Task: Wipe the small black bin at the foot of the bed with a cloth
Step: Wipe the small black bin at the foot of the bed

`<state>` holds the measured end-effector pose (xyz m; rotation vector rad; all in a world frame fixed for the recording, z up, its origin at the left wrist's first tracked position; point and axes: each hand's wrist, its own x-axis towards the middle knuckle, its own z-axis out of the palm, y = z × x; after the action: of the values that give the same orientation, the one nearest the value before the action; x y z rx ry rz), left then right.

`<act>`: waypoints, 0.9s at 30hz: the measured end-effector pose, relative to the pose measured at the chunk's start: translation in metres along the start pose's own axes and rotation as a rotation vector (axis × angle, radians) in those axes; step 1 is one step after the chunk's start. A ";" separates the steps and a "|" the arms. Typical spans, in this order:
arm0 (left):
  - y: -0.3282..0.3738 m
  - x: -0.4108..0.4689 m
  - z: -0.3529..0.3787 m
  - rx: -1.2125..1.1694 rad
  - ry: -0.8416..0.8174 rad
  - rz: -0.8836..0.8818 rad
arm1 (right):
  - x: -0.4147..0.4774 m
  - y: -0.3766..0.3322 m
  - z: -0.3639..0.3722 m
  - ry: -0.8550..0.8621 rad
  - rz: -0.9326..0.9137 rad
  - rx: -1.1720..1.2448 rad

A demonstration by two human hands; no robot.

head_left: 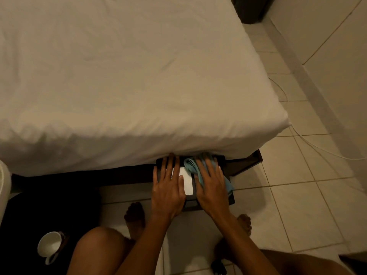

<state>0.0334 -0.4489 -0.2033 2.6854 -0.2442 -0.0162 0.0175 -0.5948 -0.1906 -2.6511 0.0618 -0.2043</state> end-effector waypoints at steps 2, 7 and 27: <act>0.000 0.001 0.001 -0.014 -0.007 0.003 | 0.014 0.012 -0.005 0.023 0.023 -0.004; 0.001 0.001 0.001 0.017 -0.006 -0.004 | 0.006 0.004 -0.002 -0.010 0.026 0.016; 0.004 0.002 0.001 0.025 -0.003 -0.011 | -0.001 0.011 -0.009 -0.061 0.003 0.060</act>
<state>0.0344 -0.4534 -0.2025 2.7120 -0.2317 -0.0211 0.0149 -0.6083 -0.1882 -2.5957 0.0399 -0.1225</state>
